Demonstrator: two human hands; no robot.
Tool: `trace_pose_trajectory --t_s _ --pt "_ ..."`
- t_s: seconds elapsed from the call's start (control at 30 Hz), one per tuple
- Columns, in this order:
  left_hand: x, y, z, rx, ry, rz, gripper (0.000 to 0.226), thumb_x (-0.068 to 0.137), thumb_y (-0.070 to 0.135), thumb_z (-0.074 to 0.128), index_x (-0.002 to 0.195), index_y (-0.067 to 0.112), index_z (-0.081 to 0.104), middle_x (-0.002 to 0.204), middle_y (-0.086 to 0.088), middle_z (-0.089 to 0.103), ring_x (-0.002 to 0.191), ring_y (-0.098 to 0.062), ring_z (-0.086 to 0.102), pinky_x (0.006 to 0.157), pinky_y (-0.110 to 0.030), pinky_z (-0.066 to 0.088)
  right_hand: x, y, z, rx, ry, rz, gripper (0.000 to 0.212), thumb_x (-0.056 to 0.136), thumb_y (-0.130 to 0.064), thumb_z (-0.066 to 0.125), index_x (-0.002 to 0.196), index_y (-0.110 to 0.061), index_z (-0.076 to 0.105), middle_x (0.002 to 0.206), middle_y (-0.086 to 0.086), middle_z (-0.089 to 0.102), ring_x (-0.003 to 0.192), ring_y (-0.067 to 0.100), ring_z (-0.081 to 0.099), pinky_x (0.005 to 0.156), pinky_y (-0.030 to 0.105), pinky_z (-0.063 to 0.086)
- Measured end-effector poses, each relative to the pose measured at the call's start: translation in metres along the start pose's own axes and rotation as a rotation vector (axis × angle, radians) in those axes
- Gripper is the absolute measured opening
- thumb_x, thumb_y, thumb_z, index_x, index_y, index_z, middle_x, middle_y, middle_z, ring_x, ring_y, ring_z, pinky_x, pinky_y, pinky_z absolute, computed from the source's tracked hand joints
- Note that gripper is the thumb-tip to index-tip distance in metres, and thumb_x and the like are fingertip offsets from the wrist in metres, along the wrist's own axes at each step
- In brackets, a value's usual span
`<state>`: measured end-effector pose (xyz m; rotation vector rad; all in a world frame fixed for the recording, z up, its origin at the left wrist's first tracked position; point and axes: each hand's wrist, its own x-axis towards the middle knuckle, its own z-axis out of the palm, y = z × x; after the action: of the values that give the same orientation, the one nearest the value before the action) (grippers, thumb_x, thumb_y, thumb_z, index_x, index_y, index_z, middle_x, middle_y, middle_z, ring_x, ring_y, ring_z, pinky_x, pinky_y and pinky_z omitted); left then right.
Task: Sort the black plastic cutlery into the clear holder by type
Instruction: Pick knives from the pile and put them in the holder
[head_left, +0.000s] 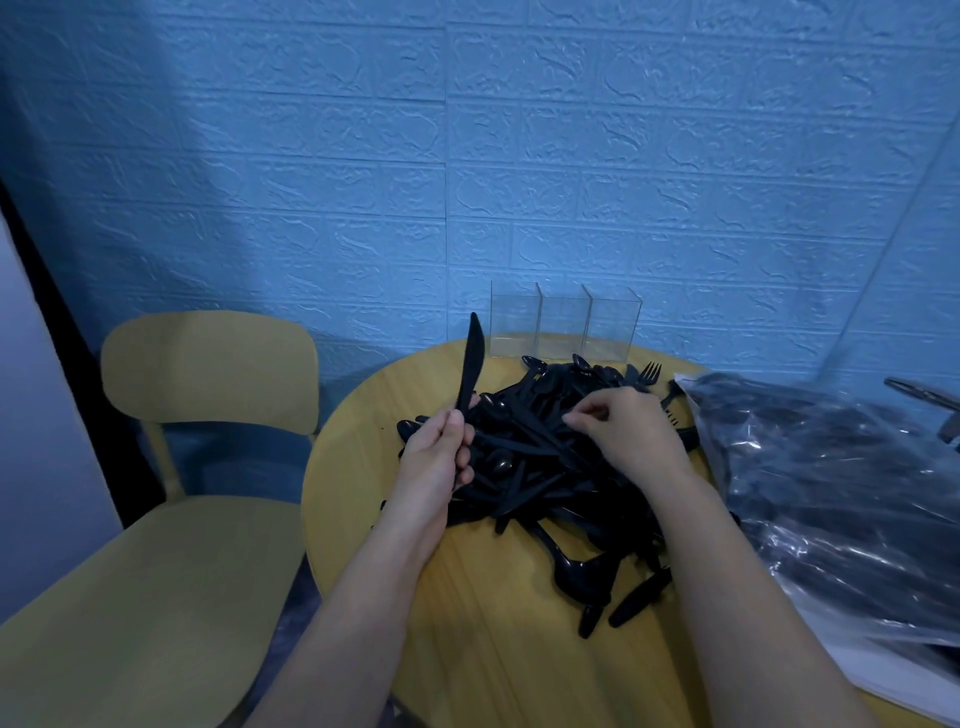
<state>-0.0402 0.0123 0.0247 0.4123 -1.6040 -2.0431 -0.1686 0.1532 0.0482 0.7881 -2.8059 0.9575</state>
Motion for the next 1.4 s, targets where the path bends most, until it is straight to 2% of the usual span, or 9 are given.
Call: trace_pose_trajectory --t_s 0.17,0.37,0.5,0.6,0.8,0.93,1.13,1.27,1.4 --pt "0.001 0.001 -0.003 -0.049 0.039 0.0 0.028 0.103 0.019 0.037 0.117 0.021 0.061 0.07 0.008 0.046 0.054 -0.001 0.039 0.051 -0.014 0.037 -0.001 -0.006 0.008 -0.1 -0.166 0.013 0.02 0.085 -0.036 0.068 0.094 -0.018 0.068 0.091 0.0 0.066 0.085 0.017 0.062 0.078 0.034 0.054" --pt "0.001 0.004 -0.007 -0.179 0.085 -0.056 0.023 0.1 0.016 0.044 0.11 0.014 0.064 0.075 0.008 0.057 0.059 -0.001 0.049 0.052 -0.013 0.042 -0.002 -0.008 0.007 -0.019 -0.135 0.004 0.013 0.086 -0.026 0.069 0.095 -0.017 0.067 0.088 -0.002 0.064 0.08 0.012 0.059 0.069 0.024 0.049" --pt "0.0 0.005 -0.006 -0.236 0.093 -0.064 0.021 0.1 0.016 0.043 0.102 0.014 0.064 0.075 0.007 0.055 0.058 -0.001 0.048 0.055 -0.014 0.042 0.0 -0.009 -0.004 0.18 0.035 -0.006 0.008 0.086 -0.023 0.068 0.084 -0.018 0.061 0.078 -0.005 0.059 0.067 0.002 0.051 0.054 0.013 0.035" --pt "0.0 0.006 -0.004 -0.236 0.076 -0.052 0.025 0.102 0.016 0.039 0.106 0.015 0.064 0.072 0.008 0.051 0.057 -0.001 0.042 0.058 -0.016 0.037 0.002 -0.011 -0.009 0.391 0.166 -0.025 0.018 0.084 -0.02 0.067 0.073 -0.022 0.053 0.074 -0.001 0.063 0.062 0.01 0.053 0.061 0.021 0.04" --pt "-0.002 0.006 0.001 -0.162 0.038 -0.008 0.026 0.102 0.015 0.039 0.102 0.015 0.064 0.075 0.007 0.062 0.059 0.0 0.057 0.058 -0.013 0.048 -0.008 -0.029 -0.018 0.927 -0.012 -0.094 0.02 0.084 -0.009 0.069 0.088 -0.014 0.049 0.067 0.002 0.068 0.048 0.01 0.056 0.051 0.019 0.046" --pt "-0.003 0.005 0.004 -0.146 -0.018 0.01 0.025 0.102 0.016 0.036 0.104 0.015 0.062 0.088 0.002 0.071 0.072 -0.006 0.069 0.063 -0.017 0.054 -0.012 -0.042 -0.006 0.924 -0.084 -0.125 0.02 0.082 -0.013 0.069 0.096 -0.011 0.055 0.064 0.008 0.066 0.05 0.016 0.062 0.052 0.022 0.05" --pt "-0.007 0.003 0.005 -0.051 -0.155 0.005 0.029 0.101 0.021 0.037 0.116 0.015 0.06 0.092 0.0 0.072 0.08 -0.013 0.07 0.073 -0.023 0.057 -0.014 -0.051 0.013 0.907 -0.106 -0.127 0.015 0.088 -0.013 0.065 0.08 -0.003 0.056 0.062 0.004 0.066 0.048 0.009 0.061 0.046 0.019 0.047" --pt "-0.011 0.006 0.005 -0.034 -0.252 -0.052 0.029 0.102 0.024 0.034 0.115 0.023 0.06 0.085 0.001 0.072 0.062 -0.013 0.064 0.06 -0.022 0.051 -0.012 -0.049 0.016 0.609 0.041 -0.182 0.024 0.082 -0.026 0.072 0.064 -0.02 0.058 0.061 -0.01 0.059 0.055 -0.005 0.052 0.056 0.009 0.039" --pt "-0.011 0.007 0.005 -0.11 -0.326 -0.126 0.031 0.103 0.023 0.034 0.123 0.015 0.055 0.073 -0.001 0.06 0.05 -0.009 0.042 0.049 -0.021 0.039 -0.013 -0.046 0.014 0.536 0.054 -0.192 0.022 0.079 -0.029 0.074 0.069 -0.017 0.059 0.064 -0.01 0.055 0.057 -0.007 0.049 0.057 0.008 0.038"
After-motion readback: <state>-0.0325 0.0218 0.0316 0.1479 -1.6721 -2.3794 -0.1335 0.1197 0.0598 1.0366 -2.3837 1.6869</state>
